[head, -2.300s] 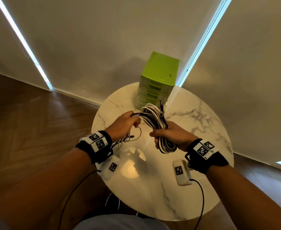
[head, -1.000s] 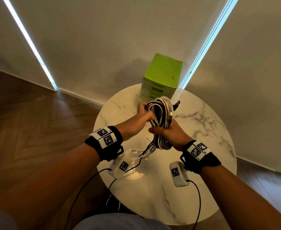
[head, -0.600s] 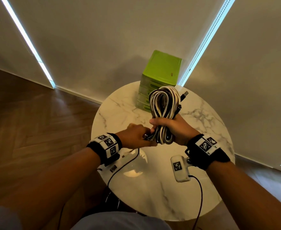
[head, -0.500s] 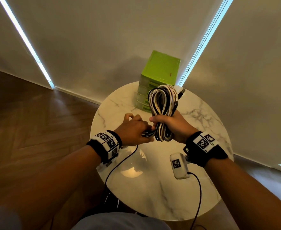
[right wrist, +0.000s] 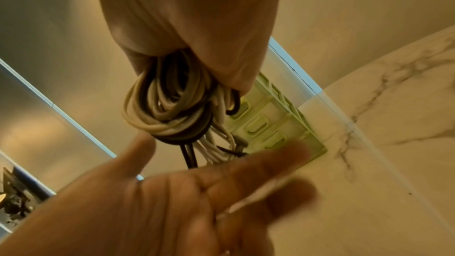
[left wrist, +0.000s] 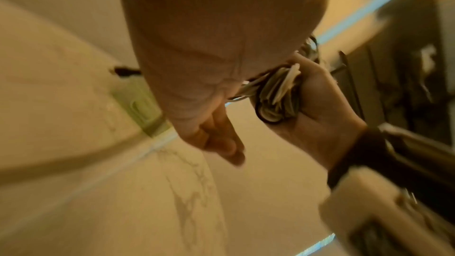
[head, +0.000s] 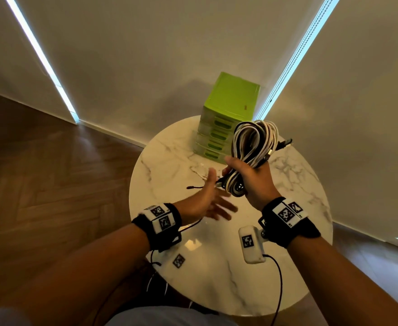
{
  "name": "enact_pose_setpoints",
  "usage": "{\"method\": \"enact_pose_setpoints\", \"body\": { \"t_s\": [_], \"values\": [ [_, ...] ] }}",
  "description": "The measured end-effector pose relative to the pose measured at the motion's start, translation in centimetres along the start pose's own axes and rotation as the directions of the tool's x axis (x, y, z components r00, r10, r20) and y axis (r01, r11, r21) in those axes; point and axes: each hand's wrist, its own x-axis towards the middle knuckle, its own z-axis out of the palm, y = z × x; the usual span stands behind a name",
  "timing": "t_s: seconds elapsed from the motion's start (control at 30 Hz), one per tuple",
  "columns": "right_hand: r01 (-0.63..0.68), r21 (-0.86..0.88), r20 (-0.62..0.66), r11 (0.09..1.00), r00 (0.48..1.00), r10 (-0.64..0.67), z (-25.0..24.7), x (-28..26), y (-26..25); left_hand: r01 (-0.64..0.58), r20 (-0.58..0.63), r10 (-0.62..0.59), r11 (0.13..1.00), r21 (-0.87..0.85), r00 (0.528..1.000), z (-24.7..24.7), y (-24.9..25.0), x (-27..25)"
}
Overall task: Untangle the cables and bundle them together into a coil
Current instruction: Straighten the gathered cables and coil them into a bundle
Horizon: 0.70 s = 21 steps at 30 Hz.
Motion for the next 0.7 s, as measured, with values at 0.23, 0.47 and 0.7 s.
{"method": "enact_pose_setpoints", "body": {
  "t_s": [0.23,0.47,0.7],
  "values": [
    [-0.070,0.107,0.013,0.992,0.998,0.069,-0.3,-0.6,-0.3,-0.276,-0.339,0.117,0.839,-0.469,0.933,0.2,3.0,2.5],
    [-0.210,0.016,0.038,0.978,0.977,0.209,-2.0,-0.8,-0.6,-0.243,-0.341,0.058,0.812,-0.530,0.938,1.3,3.7,3.2],
    [-0.256,-0.170,0.080,0.952,0.959,0.272,-3.0,-0.5,0.4,-0.263,-0.276,0.195,0.936,-0.233,0.941,2.2,2.5,3.2]
  ]
}}
